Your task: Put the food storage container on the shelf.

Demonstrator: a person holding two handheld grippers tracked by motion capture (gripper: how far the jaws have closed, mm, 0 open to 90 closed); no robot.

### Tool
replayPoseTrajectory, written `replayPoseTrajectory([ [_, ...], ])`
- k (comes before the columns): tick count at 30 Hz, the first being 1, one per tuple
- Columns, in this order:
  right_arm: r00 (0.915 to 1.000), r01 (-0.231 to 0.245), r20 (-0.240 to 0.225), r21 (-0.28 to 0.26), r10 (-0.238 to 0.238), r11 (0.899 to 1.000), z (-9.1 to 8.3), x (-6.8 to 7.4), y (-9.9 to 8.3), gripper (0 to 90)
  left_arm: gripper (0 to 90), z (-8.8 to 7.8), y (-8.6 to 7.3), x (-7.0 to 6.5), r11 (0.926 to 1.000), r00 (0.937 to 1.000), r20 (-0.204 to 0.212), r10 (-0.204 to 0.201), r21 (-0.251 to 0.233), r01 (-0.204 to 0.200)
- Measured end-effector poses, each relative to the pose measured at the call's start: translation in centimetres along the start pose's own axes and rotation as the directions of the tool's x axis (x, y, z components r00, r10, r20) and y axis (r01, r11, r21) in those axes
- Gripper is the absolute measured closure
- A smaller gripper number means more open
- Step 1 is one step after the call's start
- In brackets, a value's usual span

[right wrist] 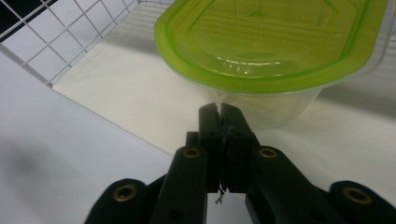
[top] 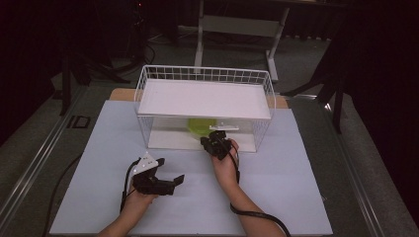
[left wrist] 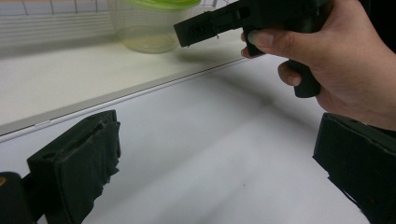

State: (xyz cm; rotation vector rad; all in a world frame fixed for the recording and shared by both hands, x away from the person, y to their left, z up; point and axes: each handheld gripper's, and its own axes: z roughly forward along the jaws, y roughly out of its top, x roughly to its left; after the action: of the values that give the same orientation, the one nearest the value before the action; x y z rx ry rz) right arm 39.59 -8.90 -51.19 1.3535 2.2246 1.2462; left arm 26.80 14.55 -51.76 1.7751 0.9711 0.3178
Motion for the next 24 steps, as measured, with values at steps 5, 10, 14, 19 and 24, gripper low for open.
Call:
replayPoseTrajectory([
  [5,0.9996,0.01,-0.026,0.003,-0.01,1.0,-1.1,0.3,-0.5,81.0,1.5,0.0,0.1,-0.2,0.9999,0.9999,0.004,0.014,-0.003,-0.014],
  [10,0.9993,0.019,-0.031,-0.011,-0.019,1.0,-2.7,0.3,-1.6,73.2,1.5,0.1,0.3,-0.7,0.9999,0.9998,0.019,0.007,-0.014,-0.006],
  [14,0.9983,0.046,-0.035,-0.029,-0.047,0.999,-4.0,0.2,-2.0,55.6,1.5,0.1,0.8,-1.4,0.9992,0.999,0.028,0.035,-0.021,-0.035],
  [19,0.9945,0.087,-0.053,-0.068,-0.091,0.994,-5.7,0.2,-2.2,36.5,1.5,0.0,1.2,-1.8,0.9989,0.9984,0.038,0.041,-0.022,-0.04],
  [24,0.9904,0.086,-0.101,-0.089,-0.095,0.992,-7.2,0.1,-2.5,27.1,1.5,-0.1,1.4,-2.1,0.9986,0.9975,0.054,0.046,-0.029,-0.044],
])
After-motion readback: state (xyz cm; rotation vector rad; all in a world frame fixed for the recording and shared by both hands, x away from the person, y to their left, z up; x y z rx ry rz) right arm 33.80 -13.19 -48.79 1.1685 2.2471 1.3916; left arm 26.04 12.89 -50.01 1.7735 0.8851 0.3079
